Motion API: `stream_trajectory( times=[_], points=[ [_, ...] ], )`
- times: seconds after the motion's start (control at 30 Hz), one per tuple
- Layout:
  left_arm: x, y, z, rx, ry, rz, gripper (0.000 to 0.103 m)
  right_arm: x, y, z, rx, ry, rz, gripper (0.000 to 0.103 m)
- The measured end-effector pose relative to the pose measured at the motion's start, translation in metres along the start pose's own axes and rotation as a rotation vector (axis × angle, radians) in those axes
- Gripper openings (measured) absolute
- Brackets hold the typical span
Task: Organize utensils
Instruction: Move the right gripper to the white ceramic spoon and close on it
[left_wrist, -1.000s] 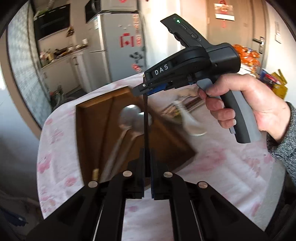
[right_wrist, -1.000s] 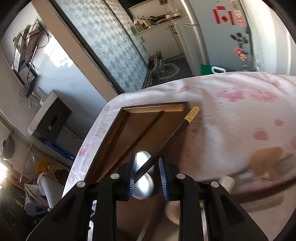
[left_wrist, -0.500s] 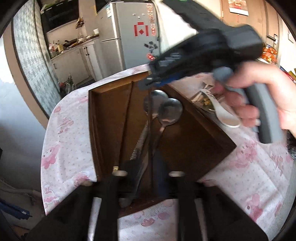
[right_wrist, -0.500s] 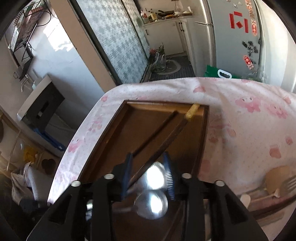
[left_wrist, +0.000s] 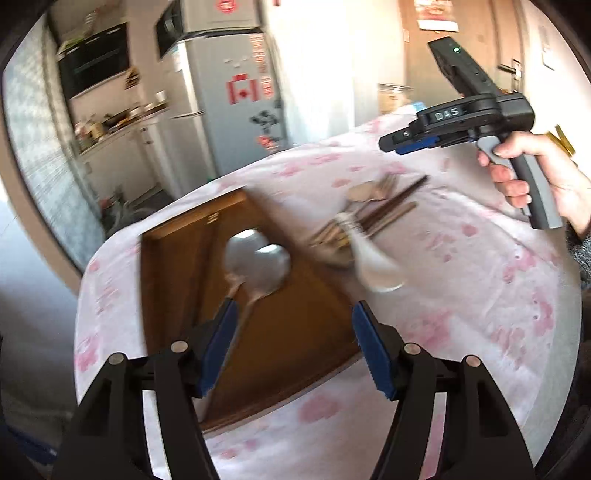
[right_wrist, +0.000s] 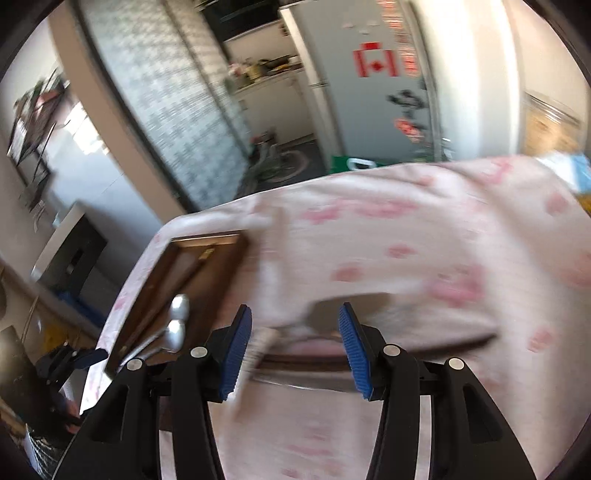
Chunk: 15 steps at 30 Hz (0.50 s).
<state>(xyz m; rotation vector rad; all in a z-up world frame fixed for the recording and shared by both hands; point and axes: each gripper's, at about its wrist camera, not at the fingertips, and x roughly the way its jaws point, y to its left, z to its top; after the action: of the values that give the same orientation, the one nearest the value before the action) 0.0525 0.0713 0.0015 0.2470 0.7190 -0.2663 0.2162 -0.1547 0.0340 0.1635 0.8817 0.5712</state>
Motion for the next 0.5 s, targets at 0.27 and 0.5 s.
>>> stream_trajectory(
  times=[0.27,0.5],
  points=[
    [0.042,-0.047,0.023,0.058,0.046,-0.082,0.068,0.007,-0.041,-0.020,0.058,0.011,0.038,0.050],
    [0.073,-0.068,0.033,0.093,0.089,-0.076,0.068,0.020,-0.046,-0.026,0.066,0.022,0.095,0.050]
  ],
)
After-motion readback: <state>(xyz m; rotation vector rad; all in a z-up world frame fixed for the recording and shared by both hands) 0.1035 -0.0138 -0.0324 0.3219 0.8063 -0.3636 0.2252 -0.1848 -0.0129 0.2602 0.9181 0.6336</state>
